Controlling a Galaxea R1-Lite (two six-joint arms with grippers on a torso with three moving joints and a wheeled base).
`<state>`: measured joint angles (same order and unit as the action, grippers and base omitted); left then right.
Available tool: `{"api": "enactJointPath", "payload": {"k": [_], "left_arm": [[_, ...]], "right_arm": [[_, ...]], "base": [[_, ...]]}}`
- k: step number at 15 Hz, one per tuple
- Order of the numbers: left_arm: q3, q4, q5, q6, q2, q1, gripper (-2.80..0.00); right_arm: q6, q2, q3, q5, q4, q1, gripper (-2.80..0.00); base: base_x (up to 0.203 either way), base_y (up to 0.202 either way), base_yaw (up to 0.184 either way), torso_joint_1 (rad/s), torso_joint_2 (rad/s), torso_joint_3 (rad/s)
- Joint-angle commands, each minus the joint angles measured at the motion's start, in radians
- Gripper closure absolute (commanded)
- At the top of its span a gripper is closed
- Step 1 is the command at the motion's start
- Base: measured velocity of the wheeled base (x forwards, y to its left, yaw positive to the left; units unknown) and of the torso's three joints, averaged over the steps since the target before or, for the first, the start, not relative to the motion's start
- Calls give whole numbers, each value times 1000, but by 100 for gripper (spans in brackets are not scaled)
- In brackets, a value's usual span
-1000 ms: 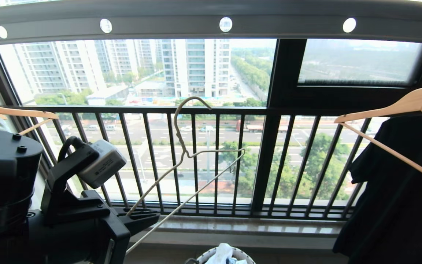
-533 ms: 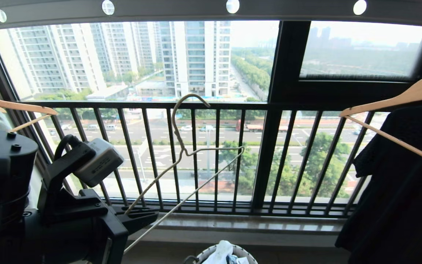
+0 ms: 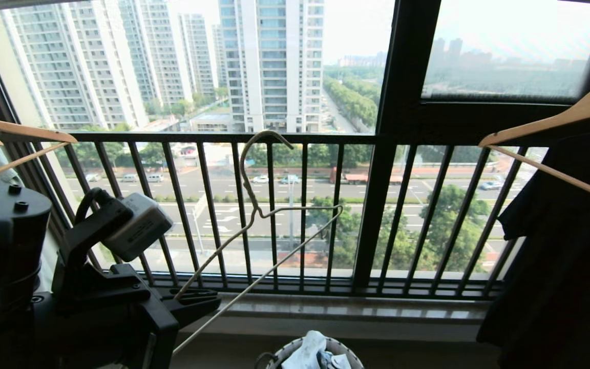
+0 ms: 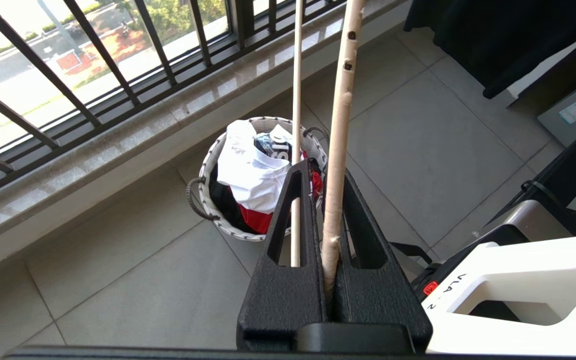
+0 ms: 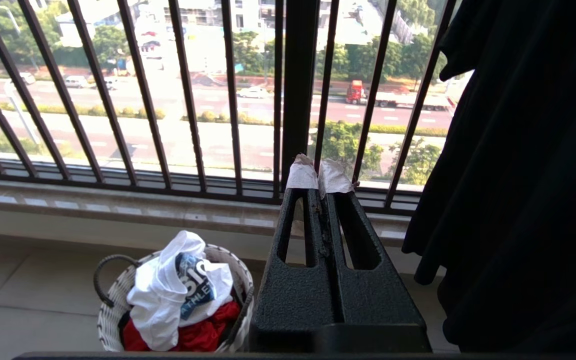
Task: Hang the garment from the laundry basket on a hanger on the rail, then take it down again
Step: Pick up the clothes rack on the clothesline
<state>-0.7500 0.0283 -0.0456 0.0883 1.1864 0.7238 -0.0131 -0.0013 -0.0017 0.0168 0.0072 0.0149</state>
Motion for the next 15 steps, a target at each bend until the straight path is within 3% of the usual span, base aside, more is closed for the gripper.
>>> {"api": "enactJointPath", "payload": {"k": [1, 15], "left_arm": [[0, 1, 0, 1, 1, 0, 0], [0, 1, 0, -1, 1, 0, 0]], "right_arm": [[1, 1, 0, 0, 0, 0, 0], [1, 1, 0, 0, 0, 0, 0]], "base": [[0, 0, 0, -144, 321, 173], [0, 0, 0, -180, 405, 226]]}}
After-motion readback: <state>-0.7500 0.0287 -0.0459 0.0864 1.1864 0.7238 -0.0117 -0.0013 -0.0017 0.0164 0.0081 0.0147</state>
